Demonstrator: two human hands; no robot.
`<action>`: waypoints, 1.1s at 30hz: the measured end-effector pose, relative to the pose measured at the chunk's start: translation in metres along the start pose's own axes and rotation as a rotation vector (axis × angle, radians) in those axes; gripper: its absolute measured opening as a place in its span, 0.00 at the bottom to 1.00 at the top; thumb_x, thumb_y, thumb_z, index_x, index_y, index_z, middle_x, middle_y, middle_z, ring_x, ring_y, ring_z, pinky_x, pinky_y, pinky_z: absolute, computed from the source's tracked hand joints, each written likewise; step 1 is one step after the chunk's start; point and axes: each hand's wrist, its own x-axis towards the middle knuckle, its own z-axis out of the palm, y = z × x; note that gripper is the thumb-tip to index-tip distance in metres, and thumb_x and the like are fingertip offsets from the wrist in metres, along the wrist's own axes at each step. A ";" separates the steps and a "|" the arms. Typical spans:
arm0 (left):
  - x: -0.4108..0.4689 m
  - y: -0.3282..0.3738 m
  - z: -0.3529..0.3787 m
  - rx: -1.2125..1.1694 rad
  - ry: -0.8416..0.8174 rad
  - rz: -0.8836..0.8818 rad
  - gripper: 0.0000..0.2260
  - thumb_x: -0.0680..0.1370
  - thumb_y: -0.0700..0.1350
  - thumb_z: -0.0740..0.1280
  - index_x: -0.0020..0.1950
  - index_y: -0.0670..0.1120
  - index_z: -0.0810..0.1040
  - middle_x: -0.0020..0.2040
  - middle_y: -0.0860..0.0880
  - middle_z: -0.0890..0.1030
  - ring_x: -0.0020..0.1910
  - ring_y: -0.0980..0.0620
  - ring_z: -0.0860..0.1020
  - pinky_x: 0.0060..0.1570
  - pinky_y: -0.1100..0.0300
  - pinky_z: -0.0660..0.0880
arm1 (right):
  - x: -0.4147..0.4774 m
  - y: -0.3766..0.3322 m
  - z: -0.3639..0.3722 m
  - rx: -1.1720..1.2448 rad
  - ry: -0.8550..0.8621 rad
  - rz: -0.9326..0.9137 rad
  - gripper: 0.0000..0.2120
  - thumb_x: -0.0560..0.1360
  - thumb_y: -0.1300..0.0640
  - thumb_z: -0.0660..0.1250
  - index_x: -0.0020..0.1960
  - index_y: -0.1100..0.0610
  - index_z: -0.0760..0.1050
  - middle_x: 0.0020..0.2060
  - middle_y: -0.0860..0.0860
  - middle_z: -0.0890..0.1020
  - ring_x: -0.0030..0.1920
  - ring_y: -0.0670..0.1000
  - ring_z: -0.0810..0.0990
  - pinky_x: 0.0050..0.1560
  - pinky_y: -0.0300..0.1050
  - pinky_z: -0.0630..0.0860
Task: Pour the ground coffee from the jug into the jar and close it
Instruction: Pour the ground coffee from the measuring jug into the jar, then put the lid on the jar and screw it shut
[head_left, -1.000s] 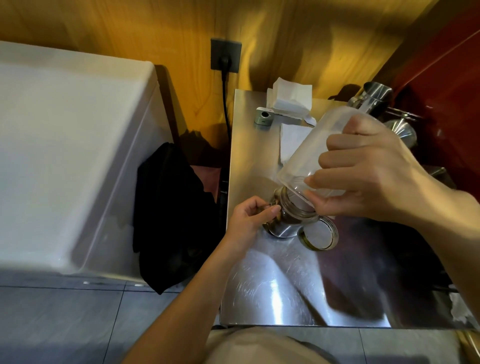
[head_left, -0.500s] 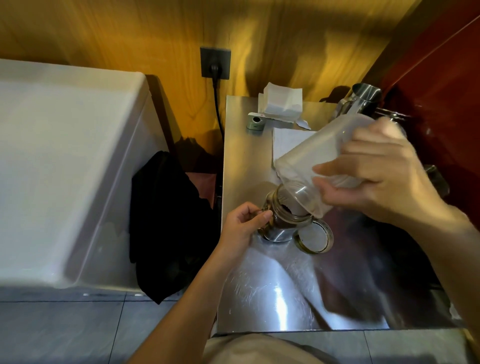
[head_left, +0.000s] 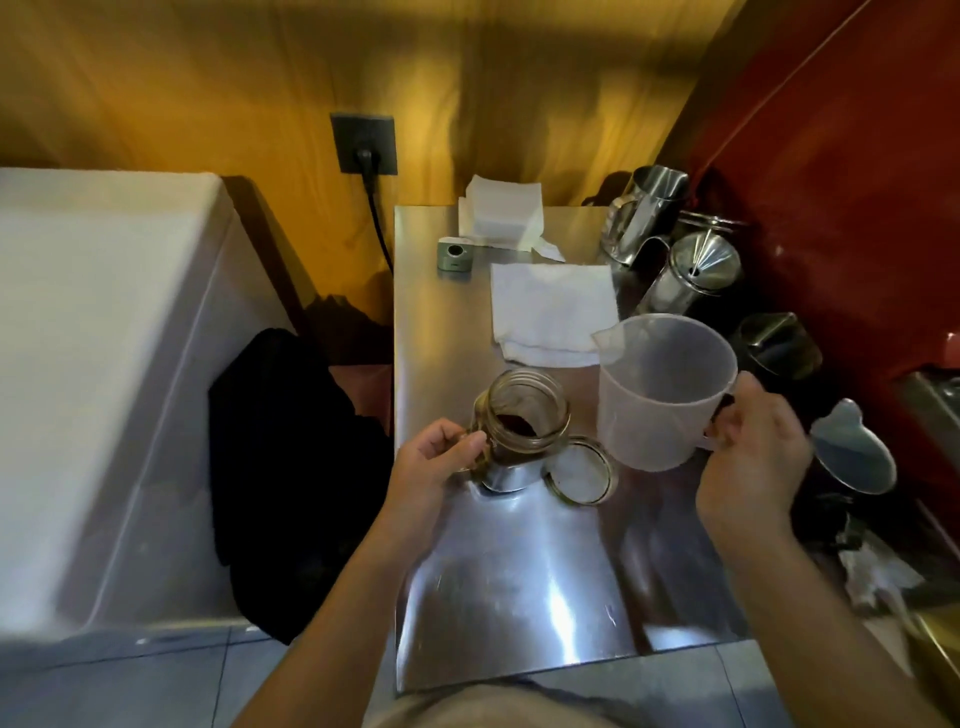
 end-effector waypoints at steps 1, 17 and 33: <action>0.000 0.001 0.001 -0.009 0.003 0.000 0.07 0.68 0.44 0.71 0.34 0.46 0.74 0.30 0.49 0.77 0.32 0.54 0.74 0.38 0.55 0.68 | 0.000 0.009 -0.004 0.038 0.043 0.021 0.18 0.75 0.58 0.63 0.27 0.48 0.69 0.18 0.40 0.74 0.24 0.37 0.71 0.25 0.30 0.69; -0.006 0.007 0.006 0.011 0.049 -0.026 0.07 0.68 0.45 0.72 0.34 0.45 0.75 0.35 0.43 0.76 0.34 0.50 0.74 0.39 0.54 0.69 | 0.008 0.053 -0.039 -0.162 0.194 0.170 0.08 0.72 0.51 0.60 0.34 0.47 0.73 0.32 0.46 0.76 0.28 0.35 0.76 0.34 0.36 0.72; -0.007 0.007 0.009 0.017 0.047 -0.018 0.05 0.69 0.42 0.69 0.37 0.42 0.74 0.38 0.41 0.73 0.39 0.45 0.72 0.41 0.53 0.68 | -0.027 -0.012 -0.039 -0.658 -0.476 -0.633 0.09 0.74 0.56 0.60 0.50 0.60 0.73 0.46 0.53 0.76 0.47 0.49 0.74 0.49 0.37 0.72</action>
